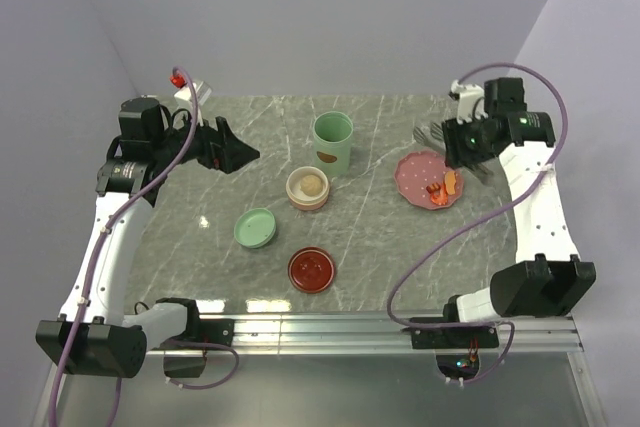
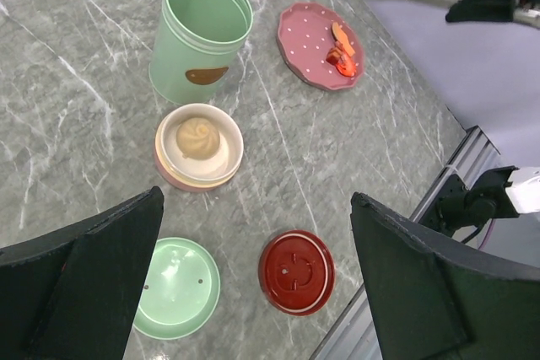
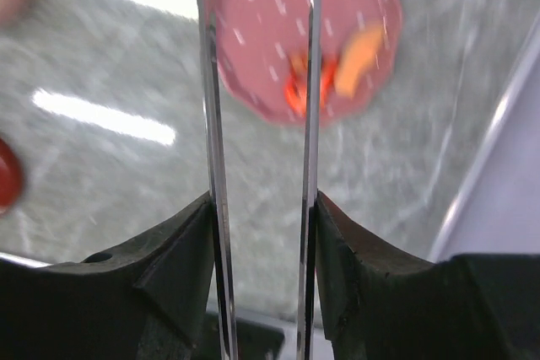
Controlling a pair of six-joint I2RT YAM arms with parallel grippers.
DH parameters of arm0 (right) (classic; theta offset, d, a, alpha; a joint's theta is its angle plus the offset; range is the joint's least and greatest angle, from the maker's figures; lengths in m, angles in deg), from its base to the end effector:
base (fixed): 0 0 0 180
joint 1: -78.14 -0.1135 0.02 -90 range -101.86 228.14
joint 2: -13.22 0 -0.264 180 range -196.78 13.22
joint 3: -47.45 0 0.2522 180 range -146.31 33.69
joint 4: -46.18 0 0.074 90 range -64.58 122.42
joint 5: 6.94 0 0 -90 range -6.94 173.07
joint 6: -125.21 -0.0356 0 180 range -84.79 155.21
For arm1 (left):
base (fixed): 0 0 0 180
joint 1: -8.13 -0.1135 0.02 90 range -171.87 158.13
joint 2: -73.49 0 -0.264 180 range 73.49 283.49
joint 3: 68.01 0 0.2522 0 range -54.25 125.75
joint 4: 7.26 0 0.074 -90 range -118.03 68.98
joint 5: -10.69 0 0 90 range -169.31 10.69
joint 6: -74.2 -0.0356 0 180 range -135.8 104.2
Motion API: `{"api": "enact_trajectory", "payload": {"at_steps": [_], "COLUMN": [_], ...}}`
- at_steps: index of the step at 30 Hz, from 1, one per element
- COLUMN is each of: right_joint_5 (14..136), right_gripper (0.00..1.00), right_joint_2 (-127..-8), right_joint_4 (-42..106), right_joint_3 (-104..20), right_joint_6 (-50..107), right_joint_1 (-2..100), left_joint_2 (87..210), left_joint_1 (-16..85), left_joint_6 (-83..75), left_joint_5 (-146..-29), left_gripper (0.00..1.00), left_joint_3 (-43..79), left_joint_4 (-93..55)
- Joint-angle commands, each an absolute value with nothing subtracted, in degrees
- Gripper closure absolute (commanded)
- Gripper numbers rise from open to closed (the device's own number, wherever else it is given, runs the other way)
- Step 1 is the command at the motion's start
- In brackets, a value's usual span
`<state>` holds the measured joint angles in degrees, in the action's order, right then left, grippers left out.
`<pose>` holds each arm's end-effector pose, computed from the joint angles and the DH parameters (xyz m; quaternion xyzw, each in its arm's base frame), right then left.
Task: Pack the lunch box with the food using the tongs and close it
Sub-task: Pick up the food using the clamp
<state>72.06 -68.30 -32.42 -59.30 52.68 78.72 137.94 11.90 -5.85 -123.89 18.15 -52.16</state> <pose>0.2743 0.0040 0.3947 -0.1686 0.9303 0.0408 0.3232 0.2296 -0.0402 0.4058 0.1669 0.7826 -0.3752 0.4679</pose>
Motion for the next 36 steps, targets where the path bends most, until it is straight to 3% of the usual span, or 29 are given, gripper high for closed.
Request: {"api": "enact_trajectory", "payload": {"at_steps": [1, 8, 36], "right_joint_5": [71.7, 74.5, 73.0], "right_gripper": [0.46, 0.44, 0.44], "right_joint_2": [-65.5, -65.4, -79.3], "right_joint_4": [-35.5, -30.9, -31.8], "right_joint_3": [-54.0, -43.0, -49.5], "right_joint_6": [60.7, 66.3, 68.0], "right_joint_1": [83.8, 87.0, 87.7], "left_joint_2": [136.4, 136.7, 137.4], "left_joint_1": [11.6, 11.6, 11.6], "left_joint_6": [-6.9, -6.3, -5.9], "left_joint_5": [-125.6, -125.5, -124.5], "left_gripper": [0.01, 0.0, 0.0], "left_joint_3": [19.8, 19.6, 18.8], "left_joint_4": [-51.3, -50.6, -49.7]}}
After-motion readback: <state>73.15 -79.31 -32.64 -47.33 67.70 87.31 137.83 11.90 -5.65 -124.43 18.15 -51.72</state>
